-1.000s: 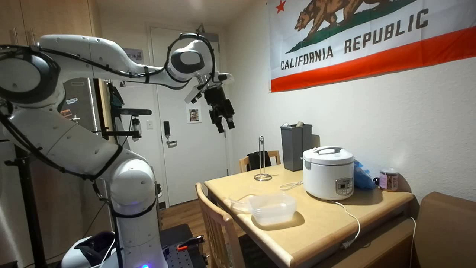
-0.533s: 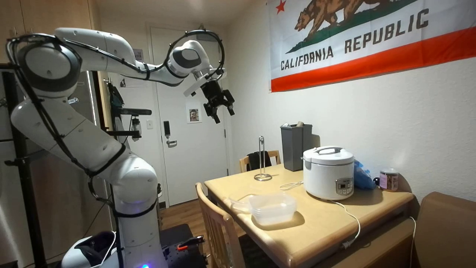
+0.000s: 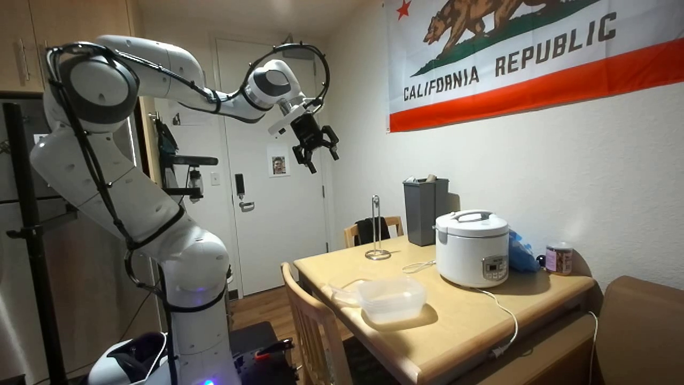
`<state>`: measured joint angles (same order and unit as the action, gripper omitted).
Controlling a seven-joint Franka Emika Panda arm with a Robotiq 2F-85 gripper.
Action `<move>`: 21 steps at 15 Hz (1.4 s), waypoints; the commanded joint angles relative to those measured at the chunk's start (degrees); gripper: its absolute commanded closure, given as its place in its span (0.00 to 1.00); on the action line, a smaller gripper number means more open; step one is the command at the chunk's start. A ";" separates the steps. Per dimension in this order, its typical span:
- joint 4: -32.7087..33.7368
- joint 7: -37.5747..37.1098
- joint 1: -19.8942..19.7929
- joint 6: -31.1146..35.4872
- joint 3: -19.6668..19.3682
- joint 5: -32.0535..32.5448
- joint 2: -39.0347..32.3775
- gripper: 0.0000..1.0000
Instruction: Put the solo bowl on the stack of bowls
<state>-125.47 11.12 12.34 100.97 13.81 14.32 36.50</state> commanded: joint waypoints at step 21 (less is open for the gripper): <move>4.68 16.80 6.32 10.16 -2.05 -13.53 -27.30 0.00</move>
<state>-123.60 31.06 20.53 115.46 10.01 -3.54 12.16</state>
